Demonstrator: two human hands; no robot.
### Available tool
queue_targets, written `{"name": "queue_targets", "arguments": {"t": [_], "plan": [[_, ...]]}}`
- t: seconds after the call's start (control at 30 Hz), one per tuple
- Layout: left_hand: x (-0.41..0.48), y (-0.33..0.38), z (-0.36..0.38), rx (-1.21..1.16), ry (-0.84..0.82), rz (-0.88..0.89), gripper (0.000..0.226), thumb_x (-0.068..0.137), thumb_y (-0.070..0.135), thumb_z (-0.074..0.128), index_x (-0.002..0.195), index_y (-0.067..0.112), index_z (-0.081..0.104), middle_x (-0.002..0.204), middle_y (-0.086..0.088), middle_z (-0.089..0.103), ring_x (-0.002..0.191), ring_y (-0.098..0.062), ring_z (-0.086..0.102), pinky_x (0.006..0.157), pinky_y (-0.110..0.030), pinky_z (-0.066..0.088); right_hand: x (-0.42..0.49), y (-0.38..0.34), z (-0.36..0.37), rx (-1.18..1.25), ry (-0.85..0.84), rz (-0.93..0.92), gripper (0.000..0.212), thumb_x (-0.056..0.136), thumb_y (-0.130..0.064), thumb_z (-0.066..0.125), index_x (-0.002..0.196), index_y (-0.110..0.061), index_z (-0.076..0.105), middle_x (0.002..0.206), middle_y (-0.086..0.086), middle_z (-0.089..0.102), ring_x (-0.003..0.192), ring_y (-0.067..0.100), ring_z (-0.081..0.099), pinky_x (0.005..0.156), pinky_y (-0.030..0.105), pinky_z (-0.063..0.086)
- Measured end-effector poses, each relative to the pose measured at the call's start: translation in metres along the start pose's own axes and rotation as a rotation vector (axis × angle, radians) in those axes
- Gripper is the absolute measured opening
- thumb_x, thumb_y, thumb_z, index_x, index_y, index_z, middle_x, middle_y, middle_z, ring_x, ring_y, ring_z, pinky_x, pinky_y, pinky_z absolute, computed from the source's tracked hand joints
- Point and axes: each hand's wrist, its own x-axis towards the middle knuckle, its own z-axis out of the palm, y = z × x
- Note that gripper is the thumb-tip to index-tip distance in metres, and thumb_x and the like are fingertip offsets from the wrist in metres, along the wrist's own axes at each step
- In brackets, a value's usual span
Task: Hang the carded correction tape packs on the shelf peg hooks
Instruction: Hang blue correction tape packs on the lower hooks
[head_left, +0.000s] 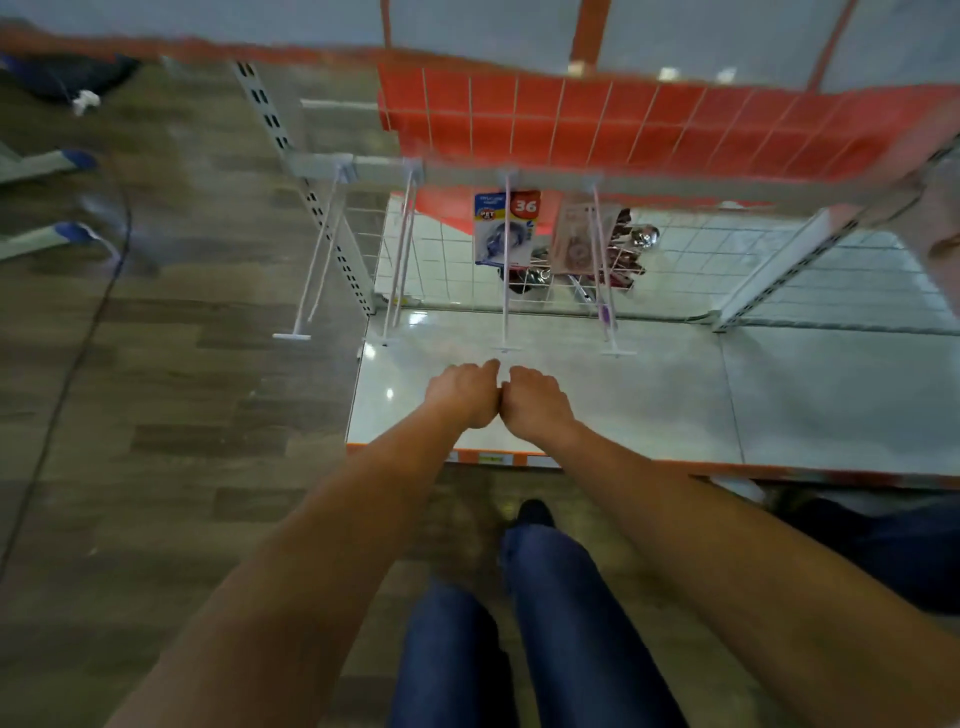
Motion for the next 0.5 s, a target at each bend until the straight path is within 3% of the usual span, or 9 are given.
{"name": "queue_targets", "arguments": {"t": [0.13,0.33,0.4,0.5], "plan": [[-0.065,0.019,-0.048,-0.004,0.031,0.013,0.053,0.100,0.031,0.042,0.149,0.019,0.026,0.140,-0.012,0.050,0.127,-0.032,0.047,0.102,-0.045,0.042,-0.062,-0.016,-0.053,0.027,0.079,-0.014,0.030,0.099,-0.024,0.042,0.120,-0.008,0.055,0.117,0.012,0.060,0.106,0.031,0.056,0.083,0.039,0.047],[-0.150,0.064,-0.126,0.058,0.115,0.089,0.050,0.100,0.031,0.044,0.147,0.019,0.031,0.141,-0.013,0.049,0.126,-0.033,0.049,0.102,-0.046,0.044,-0.141,-0.029,-0.148,0.062,0.187,-0.060,0.031,0.099,-0.023,0.045,0.122,-0.008,0.058,0.123,0.014,0.061,0.111,0.030,0.058,0.094,0.040,0.049],[-0.173,0.081,-0.151,0.081,0.137,0.122,0.046,0.100,0.030,0.042,0.144,0.019,0.037,0.140,-0.012,0.051,0.124,-0.033,0.050,0.100,-0.045,0.045,-0.161,-0.025,-0.177,0.093,0.216,-0.061,0.030,0.098,-0.021,0.044,0.120,-0.008,0.060,0.121,0.014,0.062,0.110,0.032,0.057,0.091,0.040,0.049],[-0.197,0.113,-0.187,0.102,0.216,0.187,0.038,0.098,0.027,0.043,0.135,0.017,0.047,0.130,-0.012,0.057,0.114,-0.032,0.056,0.091,-0.043,0.048,-0.185,-0.011,-0.219,0.130,0.284,-0.097,0.028,0.097,-0.017,0.041,0.110,-0.006,0.063,0.111,0.017,0.064,0.101,0.033,0.059,0.076,0.034,0.045]]}}
